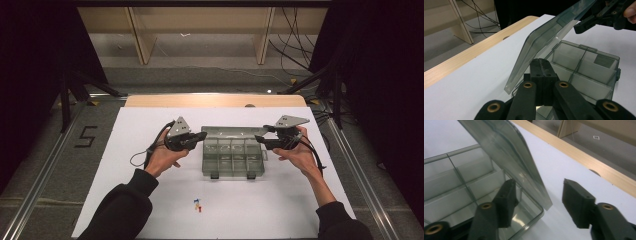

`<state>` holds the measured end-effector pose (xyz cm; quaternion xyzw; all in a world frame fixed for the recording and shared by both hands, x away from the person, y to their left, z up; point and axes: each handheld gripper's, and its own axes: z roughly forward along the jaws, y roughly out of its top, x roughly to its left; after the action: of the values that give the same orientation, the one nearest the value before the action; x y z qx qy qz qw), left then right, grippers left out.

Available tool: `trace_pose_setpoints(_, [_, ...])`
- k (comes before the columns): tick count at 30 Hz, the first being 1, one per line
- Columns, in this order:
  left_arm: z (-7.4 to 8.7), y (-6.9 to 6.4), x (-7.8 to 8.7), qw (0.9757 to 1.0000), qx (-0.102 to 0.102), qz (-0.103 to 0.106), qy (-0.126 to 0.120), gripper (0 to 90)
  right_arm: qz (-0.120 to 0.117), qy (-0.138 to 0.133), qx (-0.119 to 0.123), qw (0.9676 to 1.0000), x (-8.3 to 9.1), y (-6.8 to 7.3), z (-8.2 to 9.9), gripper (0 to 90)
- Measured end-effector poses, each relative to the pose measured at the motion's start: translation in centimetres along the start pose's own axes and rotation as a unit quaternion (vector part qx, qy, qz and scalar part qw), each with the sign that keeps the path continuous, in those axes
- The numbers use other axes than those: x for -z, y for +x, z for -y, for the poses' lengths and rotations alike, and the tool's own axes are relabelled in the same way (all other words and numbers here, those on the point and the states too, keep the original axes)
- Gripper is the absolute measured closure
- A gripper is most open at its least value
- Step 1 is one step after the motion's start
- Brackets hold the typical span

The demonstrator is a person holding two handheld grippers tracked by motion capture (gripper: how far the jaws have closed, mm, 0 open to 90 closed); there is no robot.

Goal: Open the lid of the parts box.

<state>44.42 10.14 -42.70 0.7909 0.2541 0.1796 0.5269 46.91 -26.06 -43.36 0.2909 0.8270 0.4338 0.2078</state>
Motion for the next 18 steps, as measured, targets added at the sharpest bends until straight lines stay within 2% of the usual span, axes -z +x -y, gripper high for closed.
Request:
trace_pose_setpoints(1, [0.0,0.0,0.0,1.0000,0.007,-0.003,0.000,89.8,-0.001,-0.003,0.006,1.0000,-0.1,-0.1,0.0,50.2])
trace_pose_setpoints(3, [0.0,0.0,0.1,1.0000,0.007,-0.003,0.000,89.8,-0.003,0.001,0.012,0.9999,-0.1,-0.2,0.0,54.4])
trace_pose_setpoints(4, [0.0,0.0,0.0,1.0000,0.007,-0.003,0.000,89.8,0.000,-0.005,0.016,0.9999,-0.1,-0.3,0.0,56.6])
trace_pose_setpoints(5, [0.0,0.0,0.0,1.0000,0.007,-0.003,0.000,89.8,-0.003,-0.001,0.009,1.0000,-0.1,-0.3,0.1,58.4])
trace_pose_setpoints(11, [0.1,0.0,0.1,0.9999,0.007,-0.005,0.006,89.3,-0.003,-0.005,0.010,0.9999,0.0,-0.4,0.1,67.5])
trace_pose_setpoints(13, [0.1,-0.5,0.2,0.9997,0.017,-0.007,0.017,82.5,-0.005,-0.006,0.007,0.9999,0.1,-0.4,0.1,69.4])
trace_pose_setpoints(15, [0.2,-0.7,0.3,0.9996,0.013,-0.009,0.022,79.6,-0.007,-0.006,0.004,0.9999,0.2,-0.4,0.1,70.3])
trace_pose_setpoints(16, [0.3,-1.0,0.3,0.9995,0.011,-0.013,0.028,74.4,-0.008,-0.004,0.004,0.9999,0.2,-0.4,0.1,71.6])
trace_pose_setpoints(18, [0.6,-1.4,0.4,0.9986,0.026,-0.023,0.040,69.4,-0.008,-0.007,0.004,0.9999,0.2,-0.4,0.1,72.6])
